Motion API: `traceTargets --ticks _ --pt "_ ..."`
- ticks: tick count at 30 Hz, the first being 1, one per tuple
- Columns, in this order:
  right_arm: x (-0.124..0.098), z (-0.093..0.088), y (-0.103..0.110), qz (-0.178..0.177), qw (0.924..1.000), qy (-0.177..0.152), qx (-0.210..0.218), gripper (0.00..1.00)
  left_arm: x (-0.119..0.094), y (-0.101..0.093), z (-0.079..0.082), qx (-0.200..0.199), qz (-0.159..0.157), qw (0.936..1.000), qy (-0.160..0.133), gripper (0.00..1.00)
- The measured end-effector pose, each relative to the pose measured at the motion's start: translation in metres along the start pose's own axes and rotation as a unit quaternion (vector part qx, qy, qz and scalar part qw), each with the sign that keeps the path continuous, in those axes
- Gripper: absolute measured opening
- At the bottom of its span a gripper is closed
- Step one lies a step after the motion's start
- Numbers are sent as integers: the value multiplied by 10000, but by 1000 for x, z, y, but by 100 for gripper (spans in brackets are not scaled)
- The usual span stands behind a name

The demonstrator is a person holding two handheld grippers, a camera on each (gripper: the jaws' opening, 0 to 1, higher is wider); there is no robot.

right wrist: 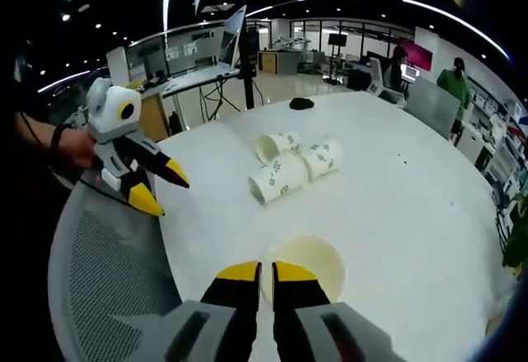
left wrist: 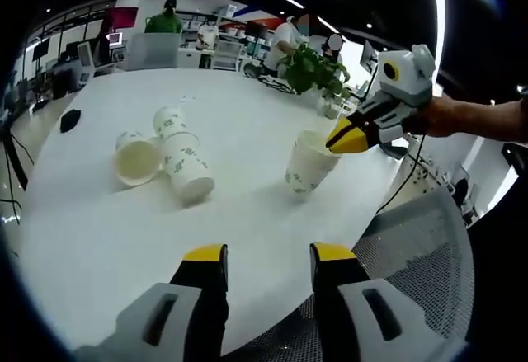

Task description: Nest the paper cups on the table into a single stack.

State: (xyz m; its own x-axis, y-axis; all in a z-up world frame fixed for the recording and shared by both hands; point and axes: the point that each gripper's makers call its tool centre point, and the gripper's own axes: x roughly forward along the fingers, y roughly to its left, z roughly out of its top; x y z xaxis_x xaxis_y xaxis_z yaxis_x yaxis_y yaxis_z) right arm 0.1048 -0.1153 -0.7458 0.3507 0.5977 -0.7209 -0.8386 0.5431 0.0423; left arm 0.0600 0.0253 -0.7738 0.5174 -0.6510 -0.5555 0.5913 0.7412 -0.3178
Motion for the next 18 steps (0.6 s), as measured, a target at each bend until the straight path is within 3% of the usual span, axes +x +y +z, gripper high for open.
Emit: traceTargets --ticks 8,18 --pt "3 -5 8 100 9999 91 -35 4 -1 -2 1 -28 -3 10000 -4 38" --pt "19 -22 12 171 9978 482 -413 8 -1 -3 1 -56 -4 10000 12 38"
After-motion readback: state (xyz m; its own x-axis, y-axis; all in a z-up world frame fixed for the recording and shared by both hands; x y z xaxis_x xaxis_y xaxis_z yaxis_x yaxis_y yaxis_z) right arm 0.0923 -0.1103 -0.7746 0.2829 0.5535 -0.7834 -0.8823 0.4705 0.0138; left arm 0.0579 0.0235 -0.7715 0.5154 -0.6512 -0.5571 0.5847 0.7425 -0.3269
